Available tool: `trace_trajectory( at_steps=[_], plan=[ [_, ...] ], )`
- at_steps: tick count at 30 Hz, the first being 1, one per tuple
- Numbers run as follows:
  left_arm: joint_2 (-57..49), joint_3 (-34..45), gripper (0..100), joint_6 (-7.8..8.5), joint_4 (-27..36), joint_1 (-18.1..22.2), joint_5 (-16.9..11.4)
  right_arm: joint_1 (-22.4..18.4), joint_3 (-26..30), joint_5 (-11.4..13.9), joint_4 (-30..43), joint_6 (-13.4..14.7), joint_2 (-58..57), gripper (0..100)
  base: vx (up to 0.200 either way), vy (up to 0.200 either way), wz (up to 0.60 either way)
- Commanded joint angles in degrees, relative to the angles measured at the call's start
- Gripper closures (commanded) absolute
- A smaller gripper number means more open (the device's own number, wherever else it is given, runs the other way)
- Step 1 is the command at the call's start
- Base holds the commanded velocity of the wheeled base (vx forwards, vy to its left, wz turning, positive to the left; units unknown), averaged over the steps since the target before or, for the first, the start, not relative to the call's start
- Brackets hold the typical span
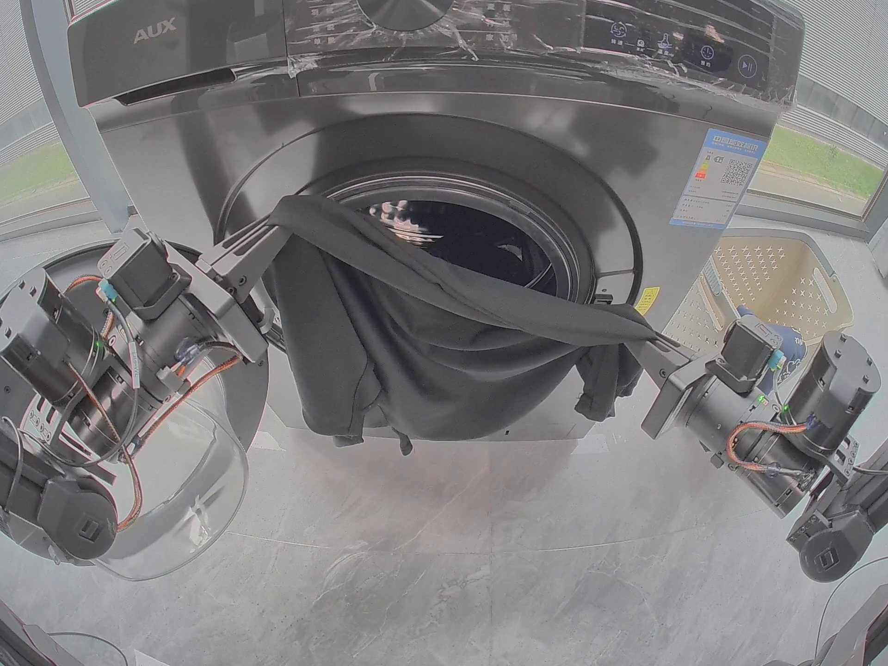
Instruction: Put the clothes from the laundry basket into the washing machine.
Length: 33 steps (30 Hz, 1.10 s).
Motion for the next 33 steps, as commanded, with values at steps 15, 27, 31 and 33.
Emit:
trace_trajectory(
  at_steps=[15,27,31,33],
  plan=[
    [0.07,-2.04,100,-0.04,1.85,-4.06,0.16,0.55,-0.75,1.56,-0.94,0.25,16.07,0,0.000,0.000,0.00],
    [0.24,-2.04,100,-0.04,1.94,-4.59,0.16,3.28,-4.88,3.67,-2.96,0.16,24.07,0,0.000,0.000,0.00],
    [0.33,-2.13,100,-0.04,1.94,-4.33,0.16,5.39,-7.78,3.67,-2.96,0.16,25.30,0,0.000,0.000,0.00],
    [0.33,-2.13,100,-0.04,1.94,-4.33,0.16,6.00,-8.57,3.67,-2.96,0.16,25.83,0,0.000,0.000,0.00]
  ],
)
